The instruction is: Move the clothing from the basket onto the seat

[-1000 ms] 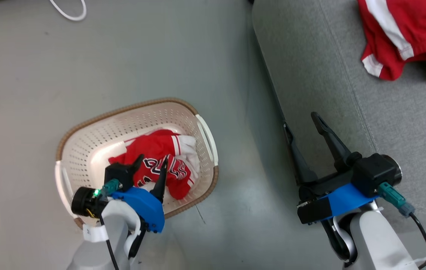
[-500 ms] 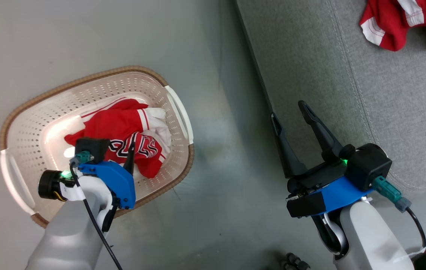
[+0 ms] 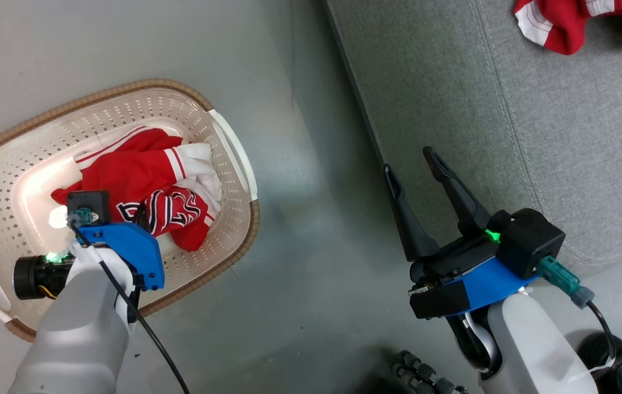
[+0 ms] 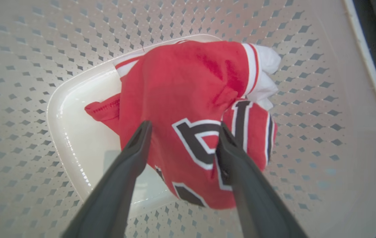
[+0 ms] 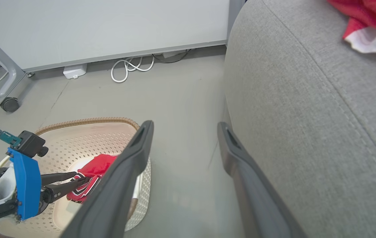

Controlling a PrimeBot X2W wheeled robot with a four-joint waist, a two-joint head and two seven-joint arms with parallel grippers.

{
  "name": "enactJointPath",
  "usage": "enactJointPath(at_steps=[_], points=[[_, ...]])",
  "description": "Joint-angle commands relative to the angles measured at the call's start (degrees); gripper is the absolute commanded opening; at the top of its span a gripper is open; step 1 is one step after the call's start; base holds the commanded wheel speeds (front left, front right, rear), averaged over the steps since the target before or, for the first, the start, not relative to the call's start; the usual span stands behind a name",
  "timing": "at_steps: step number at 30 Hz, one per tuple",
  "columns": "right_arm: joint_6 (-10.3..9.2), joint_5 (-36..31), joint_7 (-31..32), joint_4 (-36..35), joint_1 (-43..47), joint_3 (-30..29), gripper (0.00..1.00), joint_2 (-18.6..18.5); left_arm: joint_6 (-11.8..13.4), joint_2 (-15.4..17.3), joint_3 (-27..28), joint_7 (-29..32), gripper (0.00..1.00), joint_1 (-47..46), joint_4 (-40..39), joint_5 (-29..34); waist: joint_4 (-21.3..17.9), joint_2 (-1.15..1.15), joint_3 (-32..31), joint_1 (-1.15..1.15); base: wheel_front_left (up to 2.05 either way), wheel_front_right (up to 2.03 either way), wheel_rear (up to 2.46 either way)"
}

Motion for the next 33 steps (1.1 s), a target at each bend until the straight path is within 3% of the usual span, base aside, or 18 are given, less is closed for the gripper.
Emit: enactJointPath(at_steps=[1, 12, 13, 15, 33], points=[[0.01, 0.5, -0.3, -0.1, -1.0, 0.2, 1.00, 0.1, 0.5, 0.4, 0.2, 0.4, 1.00, -0.9, 0.3, -0.3, -0.2, 0.00, 0.5, -0.01, 0.00, 0.00, 0.00], [0.01, 1.2, -0.3, -2.2, -0.9, 1.1, 1.00, 0.1, -1.1, 0.2, 1.2, 4.4, 0.98, -1.7, 1.3, -2.8, -0.7, 0.00, 2.8, -0.01, 0.00, 0.00, 0.00], [0.01, 1.2, -0.3, -2.3, -0.8, 1.1, 1.00, 0.1, -1.3, 0.2, 1.2, 4.7, 0.55, -1.8, 1.3, -2.8, -0.8, 0.00, 2.9, -0.01, 0.00, 0.00, 0.00], [0.01, 1.2, -0.4, -2.4, -0.8, 1.2, 1.00, 0.1, -1.8, 0.1, 0.9, 5.0, 0.00, -1.8, 1.4, -2.9, -0.8, 0.00, 3.0, -0.01, 0.00, 0.00, 0.00], [0.01, 0.3, -0.4, -1.7, -1.5, 1.2, 1.00, 0.1, -4.4, -1.2, -1.4, 3.0, 0.00, -2.1, 1.7, -2.4, 0.4, 0.00, 1.4, -0.01, 0.00, 0.00, 0.00]])
